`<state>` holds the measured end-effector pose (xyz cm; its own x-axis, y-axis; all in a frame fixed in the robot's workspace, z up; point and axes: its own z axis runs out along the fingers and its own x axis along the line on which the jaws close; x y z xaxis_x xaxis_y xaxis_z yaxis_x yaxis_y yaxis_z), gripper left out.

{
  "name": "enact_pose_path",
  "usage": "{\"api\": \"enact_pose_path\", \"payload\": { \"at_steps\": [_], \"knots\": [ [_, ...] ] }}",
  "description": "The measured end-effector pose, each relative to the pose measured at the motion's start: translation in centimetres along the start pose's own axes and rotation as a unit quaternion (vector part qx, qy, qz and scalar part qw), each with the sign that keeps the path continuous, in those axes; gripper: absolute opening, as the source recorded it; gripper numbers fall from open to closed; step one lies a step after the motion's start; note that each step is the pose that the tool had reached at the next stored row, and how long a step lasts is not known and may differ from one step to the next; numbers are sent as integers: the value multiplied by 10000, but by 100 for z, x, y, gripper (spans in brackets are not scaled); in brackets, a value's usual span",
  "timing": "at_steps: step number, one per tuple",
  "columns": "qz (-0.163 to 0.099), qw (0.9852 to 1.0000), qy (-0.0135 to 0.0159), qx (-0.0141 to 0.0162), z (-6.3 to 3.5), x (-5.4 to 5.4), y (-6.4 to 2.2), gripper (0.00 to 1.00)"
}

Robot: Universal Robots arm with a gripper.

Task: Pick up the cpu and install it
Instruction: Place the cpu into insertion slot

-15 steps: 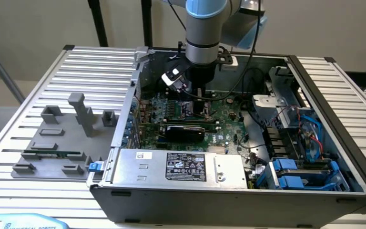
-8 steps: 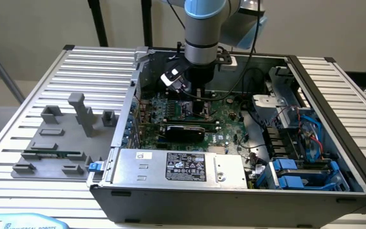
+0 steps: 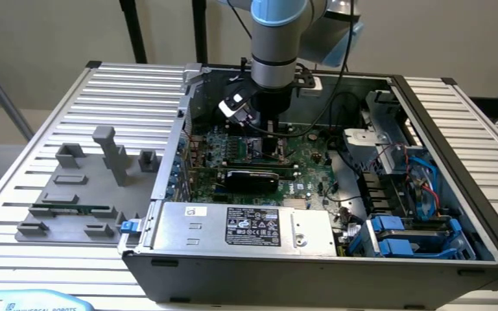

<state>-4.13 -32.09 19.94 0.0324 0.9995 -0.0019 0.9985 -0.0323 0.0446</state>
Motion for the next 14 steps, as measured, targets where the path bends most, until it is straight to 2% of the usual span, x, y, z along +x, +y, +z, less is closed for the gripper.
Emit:
{"api": "enact_pose_path", "payload": {
  "at_steps": [14],
  "knots": [
    [-1,10000,-13,1,25,17,-2,55]
  ]
}}
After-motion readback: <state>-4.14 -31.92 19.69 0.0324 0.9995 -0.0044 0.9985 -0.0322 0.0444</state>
